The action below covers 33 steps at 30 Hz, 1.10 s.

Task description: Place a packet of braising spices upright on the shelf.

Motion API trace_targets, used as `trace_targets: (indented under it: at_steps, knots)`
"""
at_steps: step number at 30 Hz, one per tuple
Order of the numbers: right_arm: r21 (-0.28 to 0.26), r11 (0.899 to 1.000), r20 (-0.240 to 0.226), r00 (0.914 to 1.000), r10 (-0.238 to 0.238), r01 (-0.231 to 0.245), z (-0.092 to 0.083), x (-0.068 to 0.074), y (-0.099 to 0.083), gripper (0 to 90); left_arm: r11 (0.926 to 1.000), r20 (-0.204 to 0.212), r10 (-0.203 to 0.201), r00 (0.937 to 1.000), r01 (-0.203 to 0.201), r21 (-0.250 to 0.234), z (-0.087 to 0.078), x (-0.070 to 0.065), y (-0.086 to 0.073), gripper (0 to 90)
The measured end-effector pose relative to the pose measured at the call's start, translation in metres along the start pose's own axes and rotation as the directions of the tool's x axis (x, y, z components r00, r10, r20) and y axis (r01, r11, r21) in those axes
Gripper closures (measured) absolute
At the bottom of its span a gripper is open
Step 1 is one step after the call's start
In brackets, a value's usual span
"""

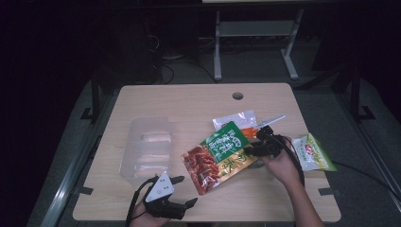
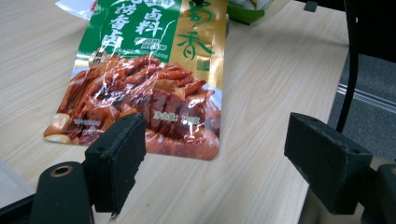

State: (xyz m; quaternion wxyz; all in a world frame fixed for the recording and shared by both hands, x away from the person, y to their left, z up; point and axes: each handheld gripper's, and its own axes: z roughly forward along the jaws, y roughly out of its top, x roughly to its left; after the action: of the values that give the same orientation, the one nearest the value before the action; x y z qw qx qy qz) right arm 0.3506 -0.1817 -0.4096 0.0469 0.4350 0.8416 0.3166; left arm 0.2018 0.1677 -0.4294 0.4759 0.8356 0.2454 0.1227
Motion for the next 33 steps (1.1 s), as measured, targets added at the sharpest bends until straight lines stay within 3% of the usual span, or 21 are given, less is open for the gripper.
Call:
trace_targets:
  at_steps: [7,11,13,19,24,25,29,33]
  knots:
    - [0.020,1.000,0.017,0.9998,-0.006,0.006,0.003,0.000,0.001,81.8,1.0000,-0.002,0.001,1.0000,-0.001,-0.001,0.001,0.000,0.000,20.3]
    - [0.016,1.000,0.002,1.0000,0.004,-0.004,0.002,0.000,0.001,85.8,1.0000,-0.001,0.002,1.0000,-0.002,0.000,0.001,0.000,0.000,20.3]
    - [0.007,1.000,-0.026,0.9996,0.010,-0.010,-0.001,-0.002,0.001,89.9,0.9999,0.004,-0.009,1.0000,0.009,-0.006,0.001,0.000,0.000,20.3]
    - [-0.011,1.000,-0.042,0.9991,-0.010,0.010,-0.011,0.004,0.007,90.0,0.9991,0.014,-0.039,0.9992,0.039,-0.018,-0.002,0.002,0.001,20.3]
    - [-0.017,0.999,-0.038,0.9982,-0.047,0.047,-0.021,0.013,0.013,90.0,0.9993,0.012,-0.037,0.9993,0.037,-0.012,-0.001,0.003,0.002,20.3]
    - [-0.012,0.997,-0.028,0.9970,-0.073,0.072,-0.023,0.018,0.015,90.0,0.9987,0.026,-0.051,0.9984,0.051,-0.007,-0.001,0.003,0.004,20.7]
    - [-0.012,0.995,-0.025,0.9947,-0.099,0.099,-0.027,0.024,0.019,90.0,0.9989,0.026,-0.046,0.9986,0.047,-0.011,-0.001,0.002,0.007,21.9]
    - [-0.013,0.995,-0.034,0.9949,-0.095,0.094,-0.030,0.022,0.020,90.0,0.9993,0.024,-0.038,0.9990,0.038,-0.002,0.001,0.002,0.009,21.9]
